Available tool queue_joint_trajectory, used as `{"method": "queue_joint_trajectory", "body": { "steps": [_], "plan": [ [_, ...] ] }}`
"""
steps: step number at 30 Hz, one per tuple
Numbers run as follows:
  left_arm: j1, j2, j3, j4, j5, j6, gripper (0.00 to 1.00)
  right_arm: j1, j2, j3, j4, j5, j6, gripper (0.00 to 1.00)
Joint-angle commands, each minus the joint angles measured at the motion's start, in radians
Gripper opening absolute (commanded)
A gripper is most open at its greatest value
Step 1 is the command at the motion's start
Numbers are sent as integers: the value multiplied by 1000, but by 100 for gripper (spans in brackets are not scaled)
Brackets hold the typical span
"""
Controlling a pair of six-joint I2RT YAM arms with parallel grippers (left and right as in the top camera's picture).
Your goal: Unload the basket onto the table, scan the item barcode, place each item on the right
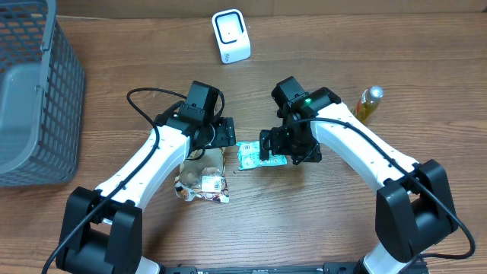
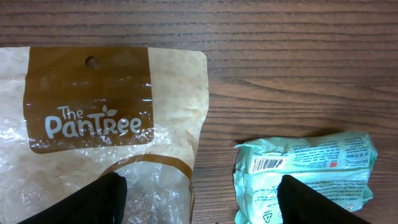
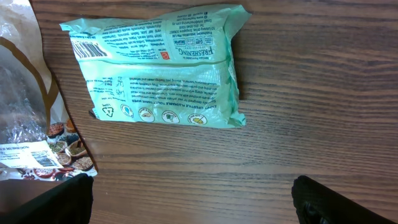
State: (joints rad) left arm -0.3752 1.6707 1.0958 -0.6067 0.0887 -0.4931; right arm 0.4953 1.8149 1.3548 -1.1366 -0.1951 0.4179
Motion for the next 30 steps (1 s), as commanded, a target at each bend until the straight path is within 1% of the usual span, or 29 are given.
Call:
{"method": "queue_joint_trajectory", "body": {
  "steps": [1, 5, 8, 12, 15, 16, 17, 18, 20, 21, 22, 27, 30],
  "plan": [
    [5, 7, 5, 0, -9, 22, 81, 2, -23, 14, 5, -4, -8, 100],
    [4, 7, 5, 2, 0, 22, 81, 2, -23, 14, 5, -4, -8, 100],
    [5, 7, 5, 5, 42, 23, 80, 2, -23, 14, 5, -4, -8, 100],
    [5, 7, 5, 3, 90, 64, 79, 2, -23, 14, 5, -4, -8, 100],
    [4, 7, 5, -13, 113, 72, 76, 2, -23, 14, 5, -4, -8, 100],
    [4, 7, 5, -19, 115, 71, 72, 2, -23, 14, 5, -4, -8, 100],
    [3, 7, 5, -26, 116, 71, 59, 2, -23, 14, 5, -4, -8, 100],
    [1, 7, 5, -32, 116, 71, 43, 2, -23, 14, 5, -4, -8, 100],
    [-5, 7, 5, -44, 125, 70, 15, 2, -23, 14, 31, -4, -7, 100],
    [-8, 7, 5, -47, 130, 70, 9, 2, -23, 14, 44, -4, -7, 100],
    [-13, 7, 5, -50, 130, 70, 4, 2, -23, 14, 66, -4, -7, 100],
    [-43, 10, 4, -37, 130, 66, 4, 2, -23, 14, 122, -14, 2, 100],
    [-60, 11, 4, -17, 128, 42, 4, 1, -23, 14, 167, -25, -1, 100]
  ]
}}
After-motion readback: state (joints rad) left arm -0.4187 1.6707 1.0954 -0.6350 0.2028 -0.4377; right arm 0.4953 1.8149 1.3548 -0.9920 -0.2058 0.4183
